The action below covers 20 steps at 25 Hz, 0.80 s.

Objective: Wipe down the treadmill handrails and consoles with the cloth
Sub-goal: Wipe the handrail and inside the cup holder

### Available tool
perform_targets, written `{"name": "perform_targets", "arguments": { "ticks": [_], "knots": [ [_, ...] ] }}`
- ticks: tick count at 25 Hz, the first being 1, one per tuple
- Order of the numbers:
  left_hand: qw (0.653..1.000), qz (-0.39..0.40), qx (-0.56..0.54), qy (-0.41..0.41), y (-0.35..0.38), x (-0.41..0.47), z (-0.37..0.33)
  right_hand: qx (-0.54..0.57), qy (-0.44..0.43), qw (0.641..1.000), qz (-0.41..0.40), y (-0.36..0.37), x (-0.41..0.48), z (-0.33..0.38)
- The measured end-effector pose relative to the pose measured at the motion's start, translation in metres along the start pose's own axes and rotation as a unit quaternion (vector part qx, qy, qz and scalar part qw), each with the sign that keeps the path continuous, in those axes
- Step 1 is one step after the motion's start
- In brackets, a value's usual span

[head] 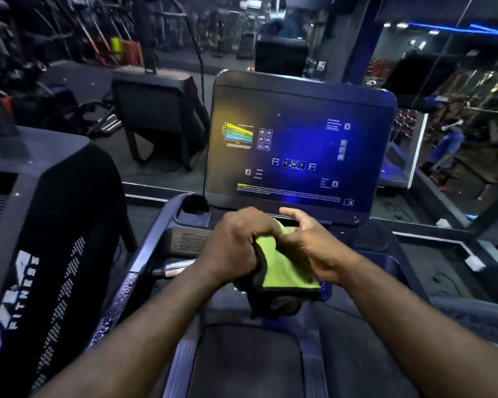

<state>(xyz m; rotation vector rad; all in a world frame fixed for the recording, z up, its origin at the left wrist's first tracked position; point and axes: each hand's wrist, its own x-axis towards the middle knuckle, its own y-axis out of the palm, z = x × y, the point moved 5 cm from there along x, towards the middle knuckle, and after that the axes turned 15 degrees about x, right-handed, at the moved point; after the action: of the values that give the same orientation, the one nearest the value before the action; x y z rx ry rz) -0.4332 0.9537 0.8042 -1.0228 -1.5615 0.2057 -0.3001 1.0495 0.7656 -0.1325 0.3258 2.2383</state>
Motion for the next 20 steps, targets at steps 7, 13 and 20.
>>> {"name": "perform_targets", "arguments": {
  "ticks": [7, 13, 20],
  "knots": [
    [0.884, -0.005, 0.089, -0.458, -0.051, 0.016, 0.046, -0.132, -0.123, 0.973, 0.144, 0.013, -0.014, 0.001],
    [0.893, -0.027, 0.082, -0.443, -0.064, 0.011, 0.023, -0.169, -0.137, 0.972, 0.09, -0.017, 0.039, -0.049],
    [0.829, -0.081, 0.245, -0.496, -0.111, -0.05, -0.017, -0.148, -0.173, 0.961, 0.159, -0.005, 0.057, -0.046]
  ]
}}
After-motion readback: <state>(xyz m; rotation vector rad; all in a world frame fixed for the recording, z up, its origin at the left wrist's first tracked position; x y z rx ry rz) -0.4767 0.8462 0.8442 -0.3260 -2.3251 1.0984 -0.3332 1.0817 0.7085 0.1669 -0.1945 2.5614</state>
